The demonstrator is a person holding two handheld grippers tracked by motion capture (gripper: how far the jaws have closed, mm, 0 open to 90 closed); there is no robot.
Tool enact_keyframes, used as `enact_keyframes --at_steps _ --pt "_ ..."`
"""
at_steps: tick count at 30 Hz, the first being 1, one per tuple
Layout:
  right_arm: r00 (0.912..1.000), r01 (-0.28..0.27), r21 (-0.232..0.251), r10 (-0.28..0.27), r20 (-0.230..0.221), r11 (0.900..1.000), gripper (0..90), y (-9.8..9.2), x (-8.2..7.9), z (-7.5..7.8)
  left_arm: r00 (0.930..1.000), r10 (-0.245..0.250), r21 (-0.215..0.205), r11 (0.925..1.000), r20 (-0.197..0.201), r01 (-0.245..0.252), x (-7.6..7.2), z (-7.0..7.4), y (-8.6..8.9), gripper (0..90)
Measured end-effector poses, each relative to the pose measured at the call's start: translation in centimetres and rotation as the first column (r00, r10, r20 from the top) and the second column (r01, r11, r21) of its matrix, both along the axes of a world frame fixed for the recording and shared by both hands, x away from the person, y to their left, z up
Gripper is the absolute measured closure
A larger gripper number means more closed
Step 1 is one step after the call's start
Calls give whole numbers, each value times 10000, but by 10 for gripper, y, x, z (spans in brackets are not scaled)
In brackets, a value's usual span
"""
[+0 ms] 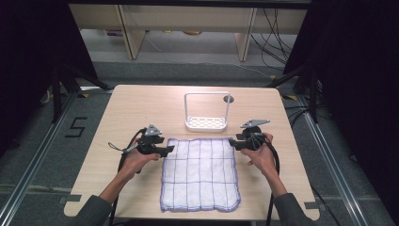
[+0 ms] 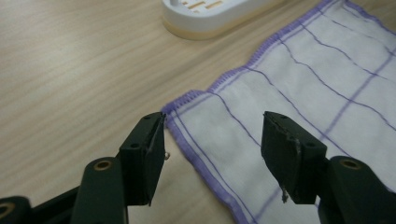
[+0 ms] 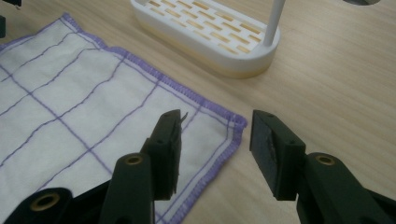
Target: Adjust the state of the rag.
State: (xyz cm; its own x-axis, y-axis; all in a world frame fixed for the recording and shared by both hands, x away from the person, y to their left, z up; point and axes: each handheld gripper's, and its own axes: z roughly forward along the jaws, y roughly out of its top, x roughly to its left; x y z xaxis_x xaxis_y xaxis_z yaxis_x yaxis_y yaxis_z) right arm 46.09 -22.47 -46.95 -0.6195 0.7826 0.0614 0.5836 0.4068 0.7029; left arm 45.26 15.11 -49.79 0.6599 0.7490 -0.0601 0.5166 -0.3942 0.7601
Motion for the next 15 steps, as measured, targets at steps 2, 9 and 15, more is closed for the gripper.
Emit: enact_keyframes --at_steps 2,9,15 --pt "9999 111 -37 -111 17 9999 539 3 6 -3 9997 -64 46 10000 -244 65 6 -3 -1 385" --pt "10000 -3 -105 3 53 9999 537 11 22 -11 9994 -131 1 9999 -320 131 20 -7 -1 376" --pt "9997 -61 -135 58 -234 9999 546 14 27 -10 9994 -184 -63 9998 -283 182 27 -10 -2 394"
